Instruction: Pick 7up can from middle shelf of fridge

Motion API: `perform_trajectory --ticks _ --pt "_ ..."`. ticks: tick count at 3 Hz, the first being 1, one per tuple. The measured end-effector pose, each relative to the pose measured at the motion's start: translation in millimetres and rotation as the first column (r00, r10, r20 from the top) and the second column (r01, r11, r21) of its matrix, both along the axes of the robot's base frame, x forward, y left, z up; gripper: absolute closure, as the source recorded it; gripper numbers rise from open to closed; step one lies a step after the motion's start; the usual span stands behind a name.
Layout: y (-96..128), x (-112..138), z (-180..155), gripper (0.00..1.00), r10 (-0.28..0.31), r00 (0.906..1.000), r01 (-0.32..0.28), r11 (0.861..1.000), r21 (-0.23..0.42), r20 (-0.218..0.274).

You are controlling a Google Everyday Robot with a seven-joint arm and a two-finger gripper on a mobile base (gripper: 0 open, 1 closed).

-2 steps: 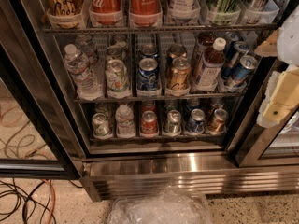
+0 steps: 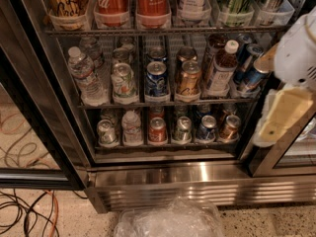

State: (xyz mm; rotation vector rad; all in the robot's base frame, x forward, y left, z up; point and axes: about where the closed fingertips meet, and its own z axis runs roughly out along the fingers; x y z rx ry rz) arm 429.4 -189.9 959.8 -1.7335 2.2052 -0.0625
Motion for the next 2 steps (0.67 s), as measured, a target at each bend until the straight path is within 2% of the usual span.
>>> perform_trajectory --ticks 1,2 --pt "54 -15 -37 0.0 0.042 0.9991 -0.041 0.995 0.096 -0.008" --pt "102 -27 -60 0.0 0.062 0.998 -0.063 0.974 0.217 0.011"
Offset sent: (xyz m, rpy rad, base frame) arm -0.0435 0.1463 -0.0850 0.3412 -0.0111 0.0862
